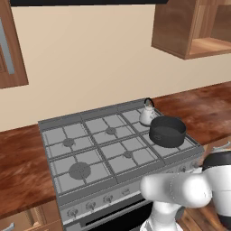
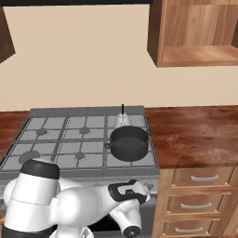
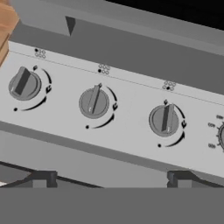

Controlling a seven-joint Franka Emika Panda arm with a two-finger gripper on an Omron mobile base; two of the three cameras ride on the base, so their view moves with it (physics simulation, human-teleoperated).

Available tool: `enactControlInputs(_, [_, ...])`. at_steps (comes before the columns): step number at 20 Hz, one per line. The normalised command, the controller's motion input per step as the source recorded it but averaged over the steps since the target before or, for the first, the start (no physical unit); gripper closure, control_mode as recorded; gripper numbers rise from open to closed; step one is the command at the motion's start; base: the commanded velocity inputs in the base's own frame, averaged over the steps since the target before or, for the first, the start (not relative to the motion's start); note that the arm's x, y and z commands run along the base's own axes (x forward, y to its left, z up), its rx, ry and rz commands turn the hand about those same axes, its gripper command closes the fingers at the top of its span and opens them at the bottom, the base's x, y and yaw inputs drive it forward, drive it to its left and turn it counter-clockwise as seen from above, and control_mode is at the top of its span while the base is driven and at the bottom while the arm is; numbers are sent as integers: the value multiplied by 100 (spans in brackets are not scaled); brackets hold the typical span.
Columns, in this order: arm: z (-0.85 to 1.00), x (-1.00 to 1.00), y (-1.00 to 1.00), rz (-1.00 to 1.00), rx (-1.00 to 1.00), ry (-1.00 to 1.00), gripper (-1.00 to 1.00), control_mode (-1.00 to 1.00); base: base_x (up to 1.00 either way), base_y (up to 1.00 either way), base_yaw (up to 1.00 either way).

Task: Pick the kettle from the cabinet and place it on a stove burner. Then pick the pot from the counter and place it on another stove burner. Finally, turn both burners on.

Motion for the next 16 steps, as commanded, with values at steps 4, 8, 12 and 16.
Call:
enactControlInputs(4, [-18,5,0,0,0,0,-100,-100,0,0,0])
enactControlInputs(8, [-17,9,-1,0,0,0,-100,-100,0,0,0])
enactControlInputs(12, [-17,9,-8,0,0,0,-100,-100,0,0,0])
enactControlInputs(16, [-16,10,-19,0,0,0,-100,-100,0,0,0])
